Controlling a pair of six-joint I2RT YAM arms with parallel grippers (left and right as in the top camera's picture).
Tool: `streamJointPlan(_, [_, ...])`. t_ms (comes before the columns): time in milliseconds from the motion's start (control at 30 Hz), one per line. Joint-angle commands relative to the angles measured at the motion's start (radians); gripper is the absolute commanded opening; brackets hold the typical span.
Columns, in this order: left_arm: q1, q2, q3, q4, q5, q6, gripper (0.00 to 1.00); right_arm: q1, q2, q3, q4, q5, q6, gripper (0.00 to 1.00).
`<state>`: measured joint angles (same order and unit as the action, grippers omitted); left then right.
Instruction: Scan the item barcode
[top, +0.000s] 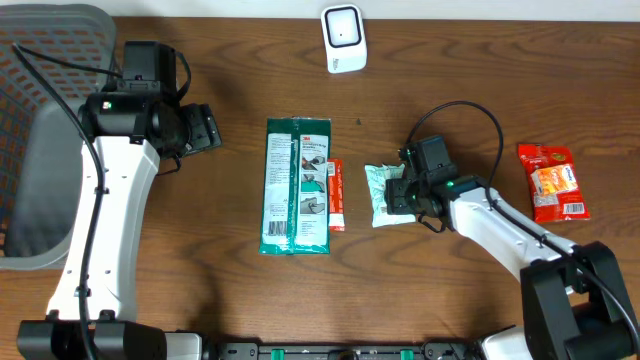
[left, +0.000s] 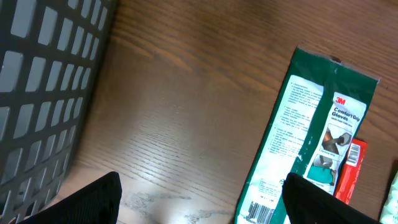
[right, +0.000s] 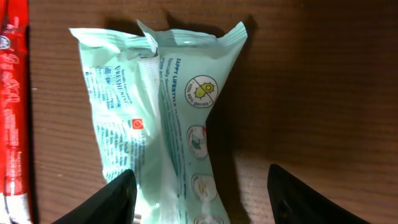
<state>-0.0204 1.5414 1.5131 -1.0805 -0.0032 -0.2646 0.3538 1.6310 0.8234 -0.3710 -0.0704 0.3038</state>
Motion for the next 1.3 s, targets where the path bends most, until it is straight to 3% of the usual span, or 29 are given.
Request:
streamJointPlan(0, [0.004,-0.003,0.01,-0.004,-0.009,0.002,0.83,-0.022,0.042,-0.008,0.037,-0.035,-0.008,0.61])
streamJointPlan(100, [0.004,-0.003,0.01,-0.004,-0.009,0.002,0.83,-0.05,0.066,-0.008,0.094,-0.198,-0.089,0.61])
streamJointPlan(233, [0.004,-0.003,0.01,-0.004,-0.009,0.002,0.83,-0.068,0.069,-0.008,0.09,-0.222,-0.097,0.61])
streamJointPlan(400, [0.004,-0.003,0.01,-0.004,-0.009,0.002,0.83,-0.073,0.069,-0.008,0.075,-0.22,-0.089,0.46])
streamJointPlan(500, [0.004,-0.003,0.01,-0.004,-0.009,0.002,0.83,-0.093,0.069,-0.008,0.071,-0.22,-0.026,0.43])
streamJointPlan(867, [0.004,-0.003,0.01,-0.004,-0.009,0.002,0.83,-0.159,0.069,-0.008,0.076,-0.336,-0.002,0.43])
streamJointPlan(1267, [0.004,-0.003,0.01,-0.004,-0.009,0.002,0.83,-0.142,0.071,-0.035,0.106,-0.301,-0.002,0.4])
